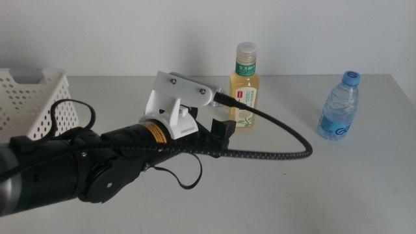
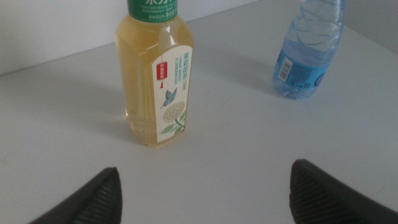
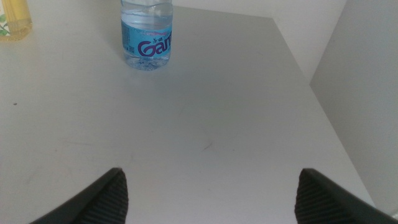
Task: Use arms to grab the bottles and put them into the dustbin to the left of the table.
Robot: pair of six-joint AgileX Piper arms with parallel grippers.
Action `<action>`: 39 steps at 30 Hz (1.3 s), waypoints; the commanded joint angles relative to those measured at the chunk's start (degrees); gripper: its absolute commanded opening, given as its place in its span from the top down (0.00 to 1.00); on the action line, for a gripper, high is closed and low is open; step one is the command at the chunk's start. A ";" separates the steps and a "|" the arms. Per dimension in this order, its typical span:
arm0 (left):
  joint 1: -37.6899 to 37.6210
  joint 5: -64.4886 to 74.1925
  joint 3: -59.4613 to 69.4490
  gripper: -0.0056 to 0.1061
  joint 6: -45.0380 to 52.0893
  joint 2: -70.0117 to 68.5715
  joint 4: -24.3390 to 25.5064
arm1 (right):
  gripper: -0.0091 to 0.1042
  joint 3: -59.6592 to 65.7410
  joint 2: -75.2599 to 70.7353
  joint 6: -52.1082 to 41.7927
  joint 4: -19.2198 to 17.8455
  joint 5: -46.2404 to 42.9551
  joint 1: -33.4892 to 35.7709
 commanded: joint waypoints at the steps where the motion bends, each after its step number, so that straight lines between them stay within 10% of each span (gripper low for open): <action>1: -0.10 -5.74 -3.46 0.13 -0.75 -0.52 -2.71 | 0.09 -0.08 -1.20 -0.47 -0.30 -3.74 -0.20; 39: 1.36 -13.37 -30.13 0.13 19.71 25.85 -18.42 | 0.09 -0.08 -1.20 -0.47 -0.30 -3.74 -0.20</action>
